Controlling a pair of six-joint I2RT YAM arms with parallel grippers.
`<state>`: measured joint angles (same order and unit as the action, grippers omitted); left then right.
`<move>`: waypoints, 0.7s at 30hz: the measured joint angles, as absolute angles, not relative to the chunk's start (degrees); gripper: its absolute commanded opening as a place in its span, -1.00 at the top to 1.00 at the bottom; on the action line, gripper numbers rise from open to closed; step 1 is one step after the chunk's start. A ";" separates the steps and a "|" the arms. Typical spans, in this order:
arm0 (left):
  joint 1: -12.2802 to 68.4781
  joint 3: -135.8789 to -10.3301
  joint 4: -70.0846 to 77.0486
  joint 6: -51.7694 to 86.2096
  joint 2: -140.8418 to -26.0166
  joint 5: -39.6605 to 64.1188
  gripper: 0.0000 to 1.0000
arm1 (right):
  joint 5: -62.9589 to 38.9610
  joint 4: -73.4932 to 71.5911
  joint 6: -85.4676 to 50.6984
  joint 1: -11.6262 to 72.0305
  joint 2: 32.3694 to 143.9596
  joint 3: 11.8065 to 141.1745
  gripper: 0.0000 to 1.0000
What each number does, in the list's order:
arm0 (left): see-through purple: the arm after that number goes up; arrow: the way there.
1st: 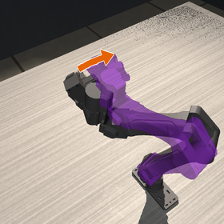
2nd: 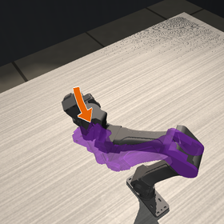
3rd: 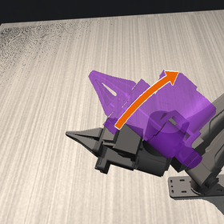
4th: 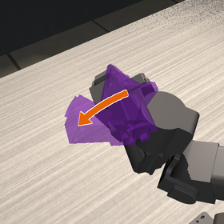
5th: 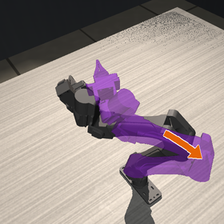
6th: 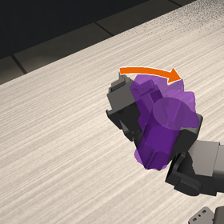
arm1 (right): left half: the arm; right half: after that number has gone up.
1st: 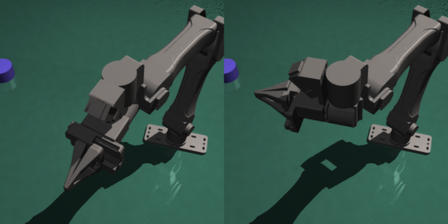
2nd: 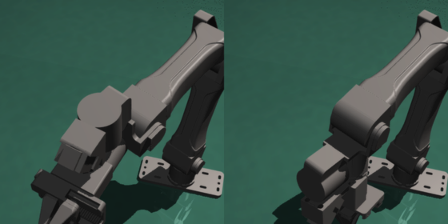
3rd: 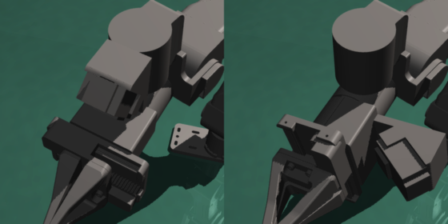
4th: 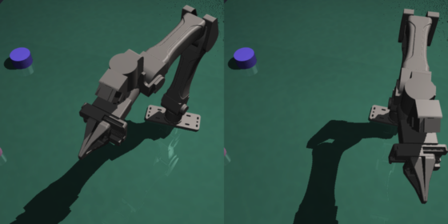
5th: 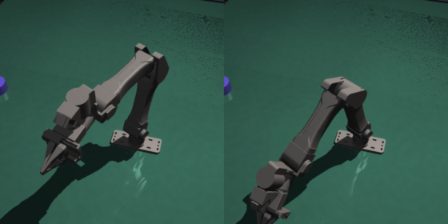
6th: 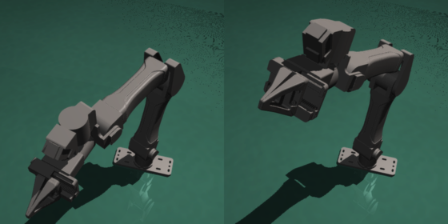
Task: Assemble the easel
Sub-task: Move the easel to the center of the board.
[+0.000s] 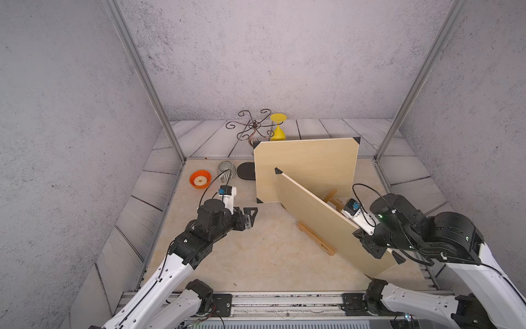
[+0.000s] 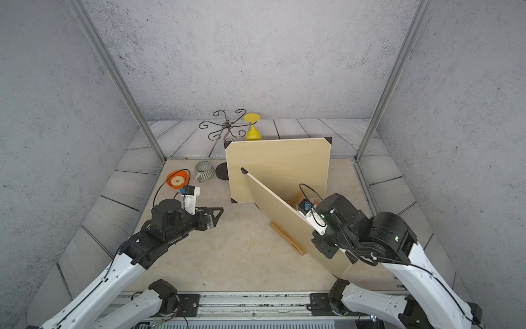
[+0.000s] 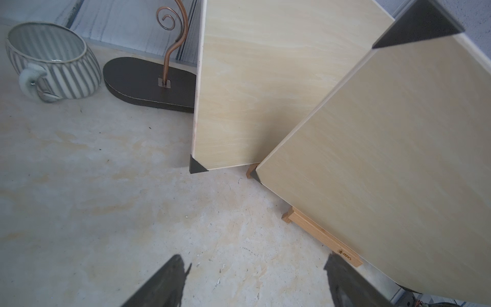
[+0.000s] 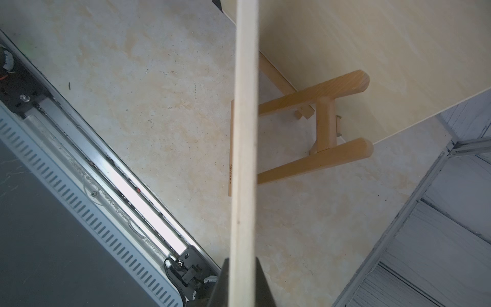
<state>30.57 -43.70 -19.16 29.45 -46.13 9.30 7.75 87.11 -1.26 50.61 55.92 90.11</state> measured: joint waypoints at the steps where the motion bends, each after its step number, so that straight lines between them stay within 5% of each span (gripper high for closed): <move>1: 30.57 -43.70 -19.22 29.32 -46.11 9.28 -0.71 | 7.31 86.83 -1.26 50.54 55.90 90.00 1.00; 21: 30.63 -43.70 -19.73 28.77 -43.99 5.91 -0.71 | -6.63 73.34 -1.76 50.43 57.71 84.62 1.00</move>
<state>30.63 -43.70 -19.73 28.77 -43.99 5.91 -6.63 73.34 -1.76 50.43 57.71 84.62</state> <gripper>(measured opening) 0.857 0.113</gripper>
